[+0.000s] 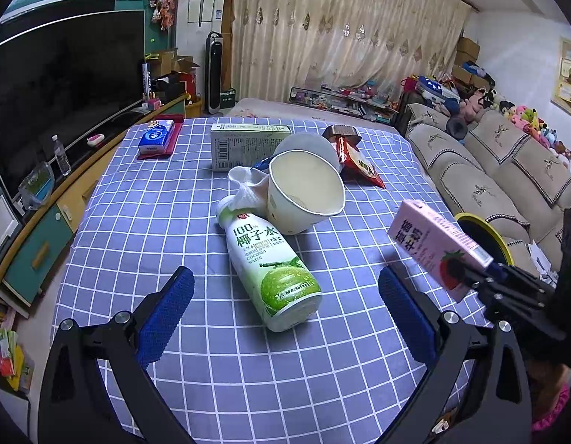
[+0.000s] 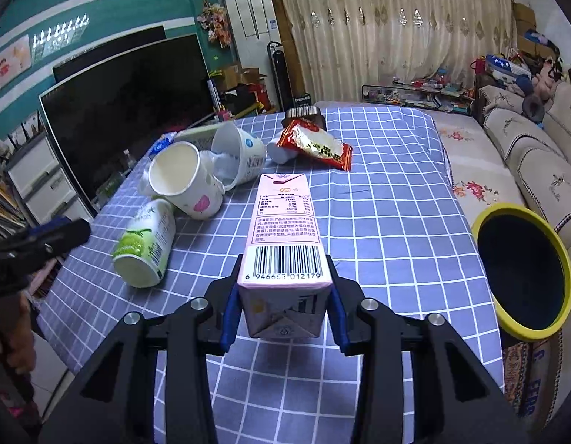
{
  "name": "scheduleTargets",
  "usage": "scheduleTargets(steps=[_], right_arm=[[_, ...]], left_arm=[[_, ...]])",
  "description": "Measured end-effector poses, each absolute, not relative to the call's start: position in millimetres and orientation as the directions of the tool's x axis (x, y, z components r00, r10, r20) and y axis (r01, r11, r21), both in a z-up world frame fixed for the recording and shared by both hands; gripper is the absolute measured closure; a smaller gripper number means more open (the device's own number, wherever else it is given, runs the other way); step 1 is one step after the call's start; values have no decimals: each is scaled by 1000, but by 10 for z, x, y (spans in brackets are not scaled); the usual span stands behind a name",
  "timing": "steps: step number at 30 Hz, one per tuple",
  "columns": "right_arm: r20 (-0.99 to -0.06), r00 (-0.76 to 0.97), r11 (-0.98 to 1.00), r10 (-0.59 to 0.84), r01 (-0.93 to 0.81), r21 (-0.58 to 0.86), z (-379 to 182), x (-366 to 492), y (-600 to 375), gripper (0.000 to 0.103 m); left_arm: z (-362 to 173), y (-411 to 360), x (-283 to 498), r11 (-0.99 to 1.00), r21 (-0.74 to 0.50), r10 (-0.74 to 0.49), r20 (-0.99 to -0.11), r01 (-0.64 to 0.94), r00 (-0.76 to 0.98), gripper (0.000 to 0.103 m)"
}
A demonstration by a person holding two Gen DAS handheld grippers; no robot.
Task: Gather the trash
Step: 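Carry the milk carton with the right tool into the bin and release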
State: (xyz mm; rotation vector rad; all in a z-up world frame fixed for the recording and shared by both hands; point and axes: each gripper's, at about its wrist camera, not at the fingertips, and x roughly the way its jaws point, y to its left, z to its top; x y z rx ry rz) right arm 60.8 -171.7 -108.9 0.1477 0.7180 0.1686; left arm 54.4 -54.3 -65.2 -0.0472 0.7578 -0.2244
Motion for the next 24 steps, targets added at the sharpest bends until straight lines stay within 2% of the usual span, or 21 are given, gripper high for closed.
scheduleTargets(steps=[6,13,18,24], right_arm=[[-607,770,973,198,-81,215,-916,483,-1946,65],[-594,804,972,-7,145,186,-850,422,-2746,65],[-683,711,932,-167,341,126,-1141,603,-3466,65],[-805,556,898,-209,434,67,-1711,968,-3996,65]], left_arm=[[-692,-606,548,974,-114,-220,-683,195,697,5],[-764,-665,600,974,-108,-217,-696,199,684,5],[-869,-696,692,977,-110,-206,-717,184,666,5],[-1041,-737,851,982,-96,-178,-748,161,639,5]])
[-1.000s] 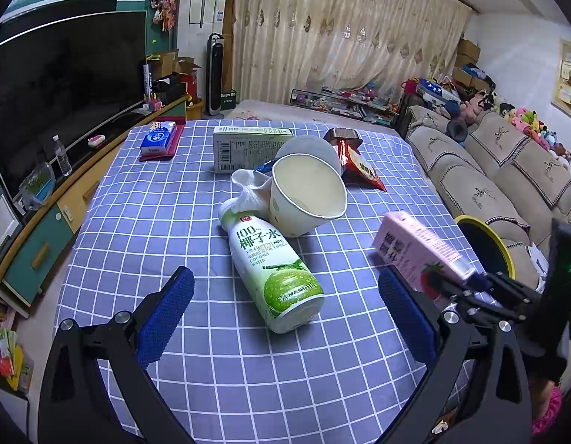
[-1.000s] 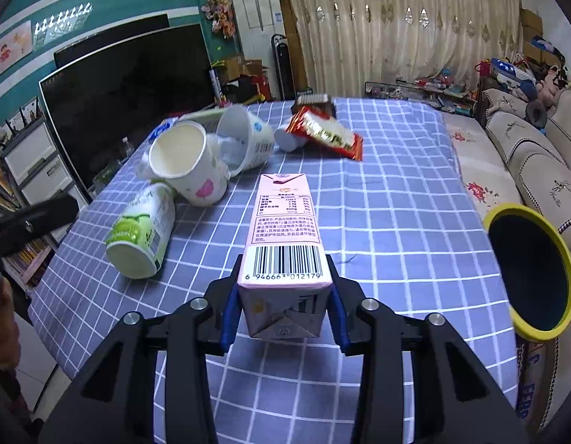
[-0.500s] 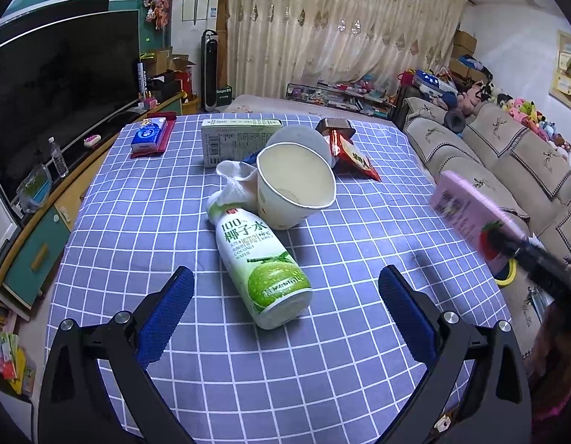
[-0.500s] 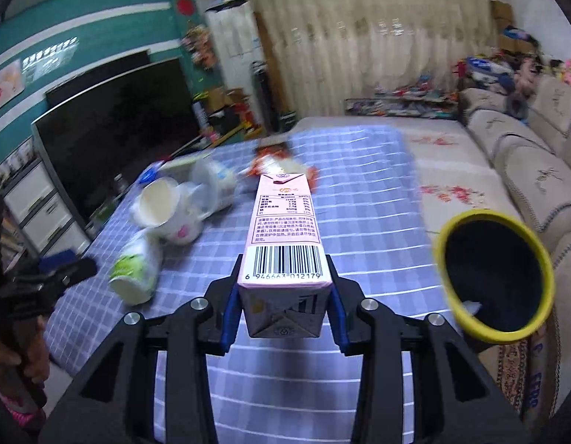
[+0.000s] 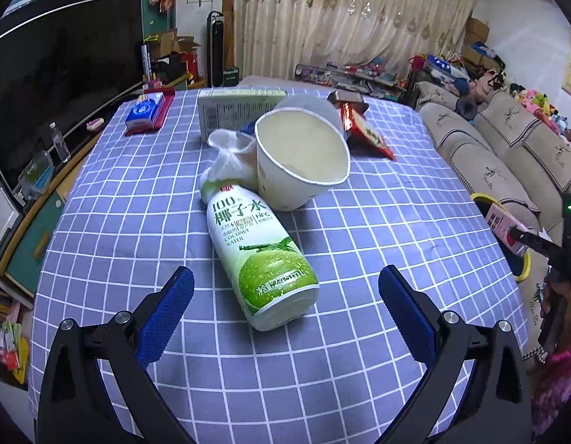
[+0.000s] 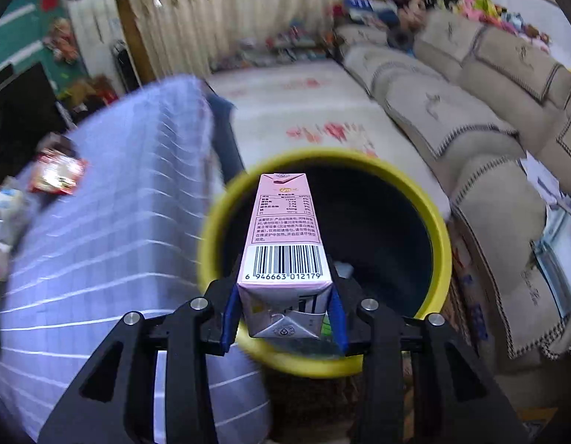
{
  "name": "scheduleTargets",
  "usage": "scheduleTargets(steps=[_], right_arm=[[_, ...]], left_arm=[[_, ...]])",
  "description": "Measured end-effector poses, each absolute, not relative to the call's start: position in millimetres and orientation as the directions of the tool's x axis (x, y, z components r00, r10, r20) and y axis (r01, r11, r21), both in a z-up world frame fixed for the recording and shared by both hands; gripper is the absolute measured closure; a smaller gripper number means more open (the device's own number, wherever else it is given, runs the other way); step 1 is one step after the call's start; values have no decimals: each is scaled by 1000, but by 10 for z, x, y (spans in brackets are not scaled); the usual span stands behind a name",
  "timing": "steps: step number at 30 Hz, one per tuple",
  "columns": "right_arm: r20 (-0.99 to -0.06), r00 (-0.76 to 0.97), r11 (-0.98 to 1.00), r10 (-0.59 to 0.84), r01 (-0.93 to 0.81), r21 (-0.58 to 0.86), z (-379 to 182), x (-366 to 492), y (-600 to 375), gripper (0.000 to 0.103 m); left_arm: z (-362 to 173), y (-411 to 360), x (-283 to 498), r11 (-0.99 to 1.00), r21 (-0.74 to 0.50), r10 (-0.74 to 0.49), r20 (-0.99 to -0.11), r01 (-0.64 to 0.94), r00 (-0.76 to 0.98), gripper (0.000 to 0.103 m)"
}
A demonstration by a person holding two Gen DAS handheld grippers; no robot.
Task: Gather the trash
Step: 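Carry the milk carton with the right tool into the bin and release, then grasp the green coconut water bottle with the left tool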
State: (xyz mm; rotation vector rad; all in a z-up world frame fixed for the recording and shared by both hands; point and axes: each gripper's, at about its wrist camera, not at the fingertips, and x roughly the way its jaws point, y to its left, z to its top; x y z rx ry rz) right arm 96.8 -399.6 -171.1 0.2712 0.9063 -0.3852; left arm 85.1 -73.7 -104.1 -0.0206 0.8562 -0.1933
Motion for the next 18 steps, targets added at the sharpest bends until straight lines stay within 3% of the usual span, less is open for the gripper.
scheduleTargets(steps=[9,12,18], right_arm=[[-881,416,878,-224,478,2,-2221,1302,-4214,62],[-877,421,878,-232,478,-3,-2216,1290,-4210,56],[-860,452,879,-238,476,6,-2075,1223,-4174,53]], left_arm=[[-1309,-652,1146,989,-124,-149,-792,83,593,5],[-1361,-618,1224,990,-130,-141,-798,62,585,5],[-1376,-597,1332,993,-116,-109,-799,27,592,5]])
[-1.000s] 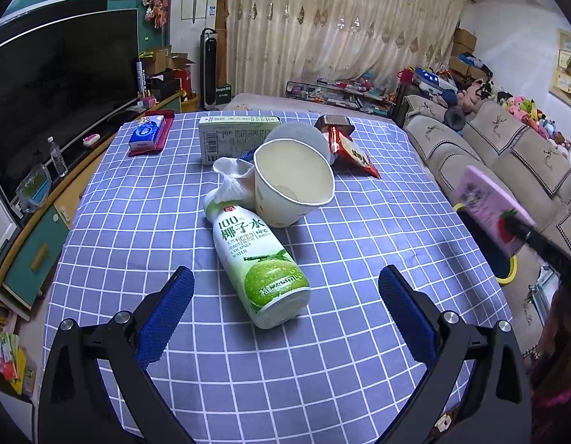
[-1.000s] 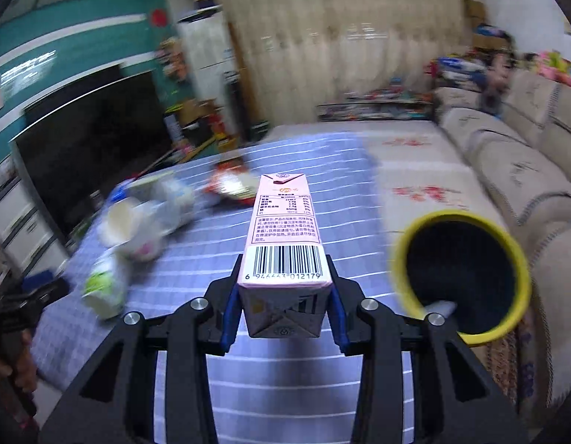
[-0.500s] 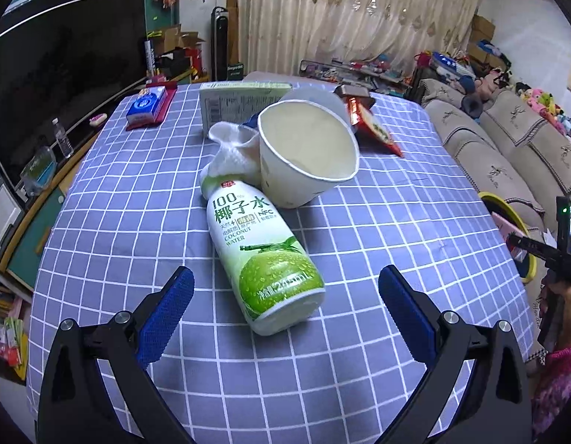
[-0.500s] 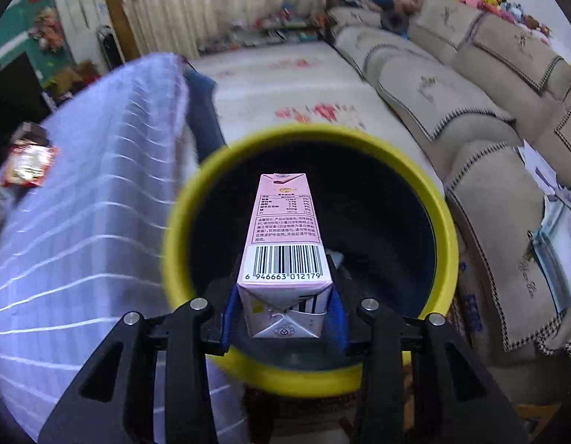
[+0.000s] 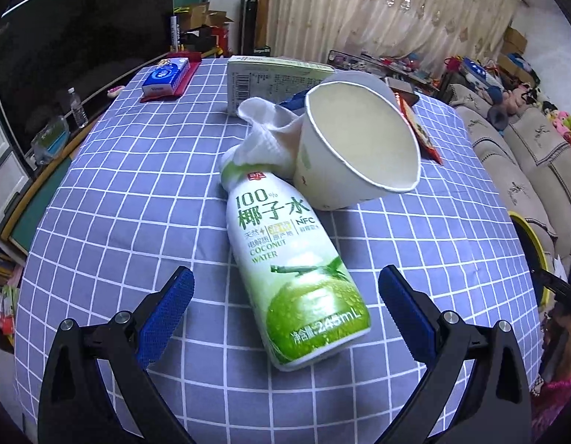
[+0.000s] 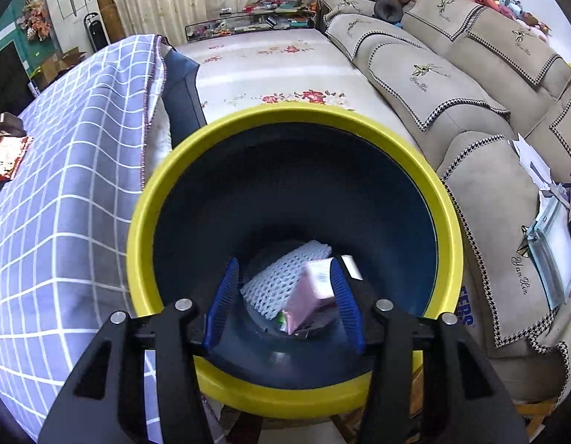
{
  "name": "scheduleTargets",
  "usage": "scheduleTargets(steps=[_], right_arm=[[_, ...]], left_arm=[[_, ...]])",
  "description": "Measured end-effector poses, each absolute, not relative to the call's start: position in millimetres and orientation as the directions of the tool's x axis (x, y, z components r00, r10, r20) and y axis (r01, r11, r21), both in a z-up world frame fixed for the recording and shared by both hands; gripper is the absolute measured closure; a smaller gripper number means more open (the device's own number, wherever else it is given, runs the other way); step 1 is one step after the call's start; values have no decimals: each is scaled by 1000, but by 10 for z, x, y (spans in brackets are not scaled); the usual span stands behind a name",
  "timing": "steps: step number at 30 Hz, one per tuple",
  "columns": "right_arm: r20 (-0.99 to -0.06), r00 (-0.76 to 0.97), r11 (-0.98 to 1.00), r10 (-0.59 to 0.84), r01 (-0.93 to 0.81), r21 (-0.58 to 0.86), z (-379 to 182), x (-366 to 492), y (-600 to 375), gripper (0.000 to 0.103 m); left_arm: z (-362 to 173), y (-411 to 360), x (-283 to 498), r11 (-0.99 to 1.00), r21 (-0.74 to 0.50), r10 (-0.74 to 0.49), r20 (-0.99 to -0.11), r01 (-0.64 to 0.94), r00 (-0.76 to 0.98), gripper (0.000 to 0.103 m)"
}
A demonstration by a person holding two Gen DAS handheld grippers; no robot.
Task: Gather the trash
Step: 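Grasp the green coconut water bottle with the left tool, then lift the bottle with the left tool, carry it over the bin, release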
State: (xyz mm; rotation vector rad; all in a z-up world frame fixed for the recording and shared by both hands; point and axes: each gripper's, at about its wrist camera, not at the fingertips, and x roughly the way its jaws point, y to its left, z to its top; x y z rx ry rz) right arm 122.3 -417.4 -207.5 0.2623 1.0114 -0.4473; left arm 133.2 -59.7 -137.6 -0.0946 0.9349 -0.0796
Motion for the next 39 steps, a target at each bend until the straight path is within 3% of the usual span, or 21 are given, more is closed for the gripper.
scheduleTargets(steps=[12,20,29,32,39], right_arm=[[-853,474,893,-219,449,20,-1996,1179,-4068,51],[-853,479,897,-210,440,26,-2002,1195,-4053,51],[-855,480,906,-196,422,29,-2036,1188,-3978,51],[-856,480,911,-190,412,29,-2041,1184,-3934,51],[-853,486,915,-189,402,26,-2002,1187,-3890,51]], left_arm=[[-1509,-581,1320,995,-97,-78,-806,-1,586,8],[-1523,-469,1280,996,-88,-80,-805,15,588,44],[-1582,-82,1184,994,-101,-51,-767,-42,640,44],[-1604,-34,1215,992,-119,-66,-753,-37,655,38],[-1612,36,1214,985,-170,-111,-735,-23,669,43]])
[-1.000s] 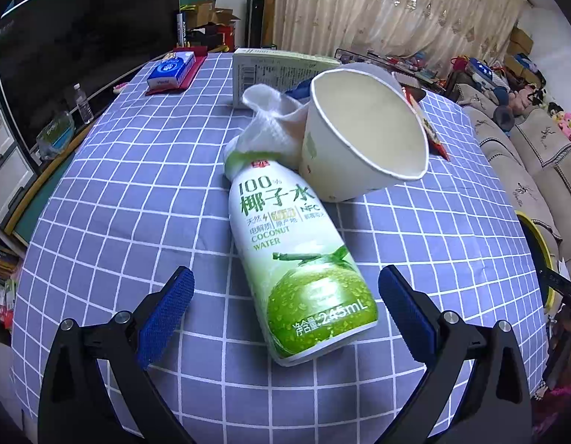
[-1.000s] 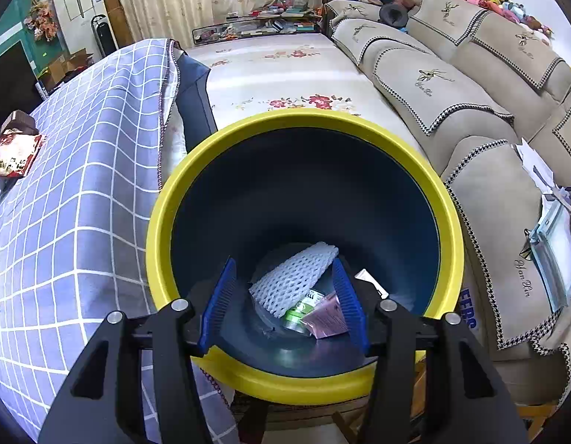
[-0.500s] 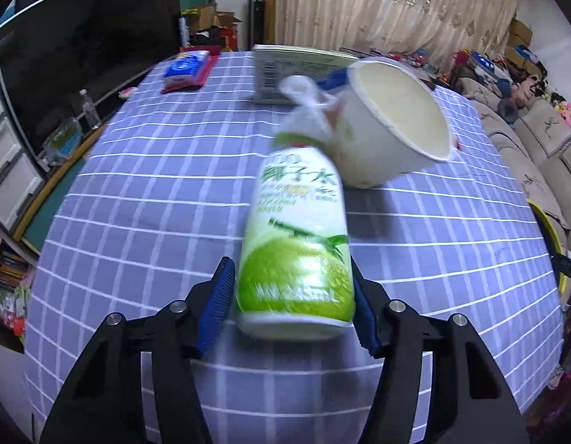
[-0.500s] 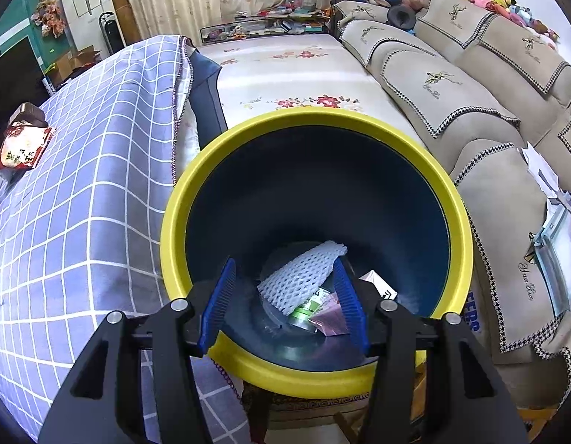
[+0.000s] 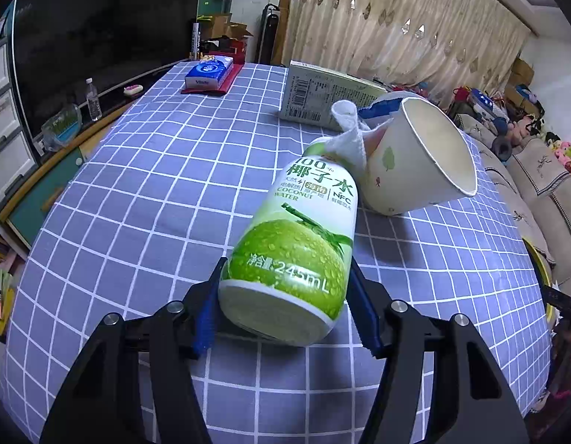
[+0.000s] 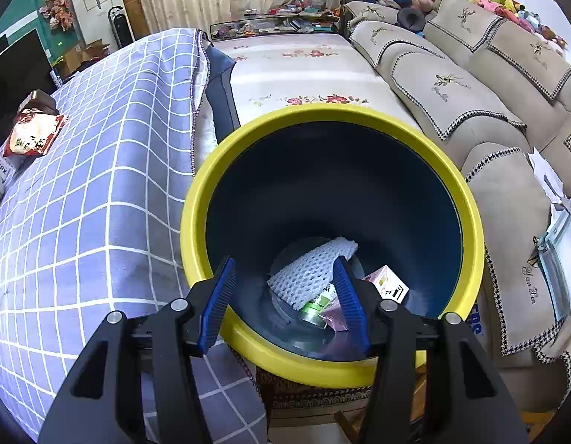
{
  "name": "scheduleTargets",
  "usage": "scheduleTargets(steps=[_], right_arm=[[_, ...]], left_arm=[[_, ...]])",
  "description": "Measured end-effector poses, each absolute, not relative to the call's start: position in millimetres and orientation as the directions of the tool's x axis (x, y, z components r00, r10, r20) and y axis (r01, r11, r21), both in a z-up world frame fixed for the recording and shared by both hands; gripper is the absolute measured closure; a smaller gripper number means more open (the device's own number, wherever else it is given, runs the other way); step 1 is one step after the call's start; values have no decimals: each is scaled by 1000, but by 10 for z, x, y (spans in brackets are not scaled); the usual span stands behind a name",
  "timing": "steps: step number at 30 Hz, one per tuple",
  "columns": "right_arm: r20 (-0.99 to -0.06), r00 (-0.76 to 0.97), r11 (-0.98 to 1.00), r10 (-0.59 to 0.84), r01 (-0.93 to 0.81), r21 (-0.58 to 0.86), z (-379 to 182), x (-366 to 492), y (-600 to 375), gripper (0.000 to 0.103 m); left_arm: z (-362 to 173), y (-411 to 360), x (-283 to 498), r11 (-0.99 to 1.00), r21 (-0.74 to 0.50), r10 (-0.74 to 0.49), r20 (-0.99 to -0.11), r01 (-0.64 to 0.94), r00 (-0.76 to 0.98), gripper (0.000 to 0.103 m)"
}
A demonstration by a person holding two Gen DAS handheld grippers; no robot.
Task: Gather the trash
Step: 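Lift the bottle with the left tool, carry it over the bin, release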
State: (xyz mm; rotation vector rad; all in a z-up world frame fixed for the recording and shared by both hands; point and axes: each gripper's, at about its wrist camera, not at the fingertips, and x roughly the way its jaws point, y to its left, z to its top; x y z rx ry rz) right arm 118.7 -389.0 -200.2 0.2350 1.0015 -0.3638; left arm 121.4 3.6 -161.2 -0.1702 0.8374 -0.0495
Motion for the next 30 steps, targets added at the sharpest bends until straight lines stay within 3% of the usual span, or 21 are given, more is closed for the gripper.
scheduleTargets(steps=[12,30], right_arm=[[-846,501,923,-182,384,29,-1939,1197,-3814,51],[-855,488,928,-178,371,19,-1984,1185,-3777,51]], left_arm=[[-864,60,1099,998,-55,-25,-591,-10,806,47],[-758,-16,1677,999,14,40,-584,-39,811,48]])
